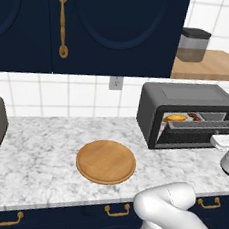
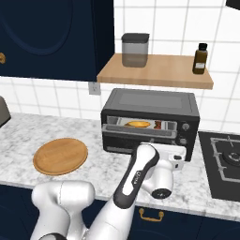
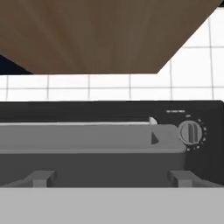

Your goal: Pick up the kebab skewer and baguette bread, and place them inside the toaster oven. Close the toaster oven door and start by setting the timer.

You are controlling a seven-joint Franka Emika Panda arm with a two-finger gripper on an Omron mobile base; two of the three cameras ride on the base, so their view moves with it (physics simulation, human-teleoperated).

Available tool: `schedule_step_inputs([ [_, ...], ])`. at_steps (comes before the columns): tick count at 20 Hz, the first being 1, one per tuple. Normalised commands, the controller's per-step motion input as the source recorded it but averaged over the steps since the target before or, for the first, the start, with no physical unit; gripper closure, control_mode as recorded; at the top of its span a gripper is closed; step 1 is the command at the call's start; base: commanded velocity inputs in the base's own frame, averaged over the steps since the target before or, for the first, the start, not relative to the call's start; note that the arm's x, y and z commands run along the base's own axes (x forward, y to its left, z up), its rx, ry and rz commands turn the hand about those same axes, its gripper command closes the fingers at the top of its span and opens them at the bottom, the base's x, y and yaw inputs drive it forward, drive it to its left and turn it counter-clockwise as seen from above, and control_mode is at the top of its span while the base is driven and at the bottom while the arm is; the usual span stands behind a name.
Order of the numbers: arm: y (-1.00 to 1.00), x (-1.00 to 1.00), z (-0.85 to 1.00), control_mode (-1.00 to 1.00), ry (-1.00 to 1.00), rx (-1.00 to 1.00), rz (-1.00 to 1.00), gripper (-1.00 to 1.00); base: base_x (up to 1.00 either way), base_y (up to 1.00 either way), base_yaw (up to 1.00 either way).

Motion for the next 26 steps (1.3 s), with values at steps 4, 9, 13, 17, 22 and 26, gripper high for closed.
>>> schedule_step_inputs([
  [4,0.14,0.45,0.18,-1.00,0.00,0.00,0.00,-1.00,0.00,0.00,0.00],
  [9,0.02,0.32,0.09,-1.00,0.00,0.00,0.00,-1.00,0.00,0.00,0.00],
  [13,0.00,0.29,0.03,-1.00,0.00,0.00,0.00,-1.00,0.00,0.00,0.00],
  [17,0.00,0.28,0.00,-1.00,0.00,0.00,0.00,-1.00,0.00,0.00,0.00],
  [22,0.00,0.12,0.00,-1.00,0.00,0.00,0.01,-1.00,0.00,0.00,0.00],
  [26,-0.04,-0.22,0.00,-1.00,0.00,0.00,0.00,-1.00,0.00,0.00,0.00],
])
